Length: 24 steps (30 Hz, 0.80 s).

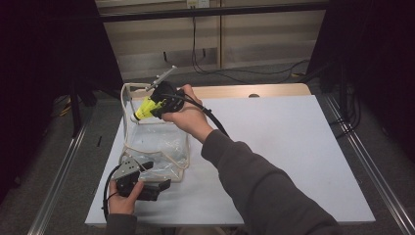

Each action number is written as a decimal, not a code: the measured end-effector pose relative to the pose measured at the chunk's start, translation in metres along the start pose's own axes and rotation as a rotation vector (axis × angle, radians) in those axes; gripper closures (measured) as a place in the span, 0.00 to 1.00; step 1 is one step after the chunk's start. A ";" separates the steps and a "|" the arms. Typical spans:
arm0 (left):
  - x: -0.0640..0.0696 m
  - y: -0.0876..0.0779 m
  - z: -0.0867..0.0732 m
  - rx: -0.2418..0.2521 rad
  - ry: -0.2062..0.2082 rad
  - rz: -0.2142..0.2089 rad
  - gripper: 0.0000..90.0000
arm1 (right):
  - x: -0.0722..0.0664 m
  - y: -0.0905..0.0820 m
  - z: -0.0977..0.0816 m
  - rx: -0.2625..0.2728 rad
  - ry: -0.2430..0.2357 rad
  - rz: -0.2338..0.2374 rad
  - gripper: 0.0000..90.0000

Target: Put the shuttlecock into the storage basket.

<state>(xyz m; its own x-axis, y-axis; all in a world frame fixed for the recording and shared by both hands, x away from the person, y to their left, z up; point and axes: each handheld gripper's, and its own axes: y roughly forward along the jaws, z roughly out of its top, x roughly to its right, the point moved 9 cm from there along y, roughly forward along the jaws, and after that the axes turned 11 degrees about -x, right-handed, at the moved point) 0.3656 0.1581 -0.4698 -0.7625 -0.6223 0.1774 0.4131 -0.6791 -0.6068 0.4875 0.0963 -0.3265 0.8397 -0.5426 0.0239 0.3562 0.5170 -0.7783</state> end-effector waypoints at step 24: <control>0.000 0.000 0.000 0.003 -0.005 0.004 0.02 | -0.008 0.021 0.003 -0.022 0.001 0.002 0.88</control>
<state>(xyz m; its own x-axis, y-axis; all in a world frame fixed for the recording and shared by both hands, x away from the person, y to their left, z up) 0.3659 0.1580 -0.4696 -0.7584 -0.6269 0.1786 0.4177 -0.6777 -0.6052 0.4896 0.1134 -0.3410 0.8399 -0.5423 0.0213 0.3454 0.5038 -0.7918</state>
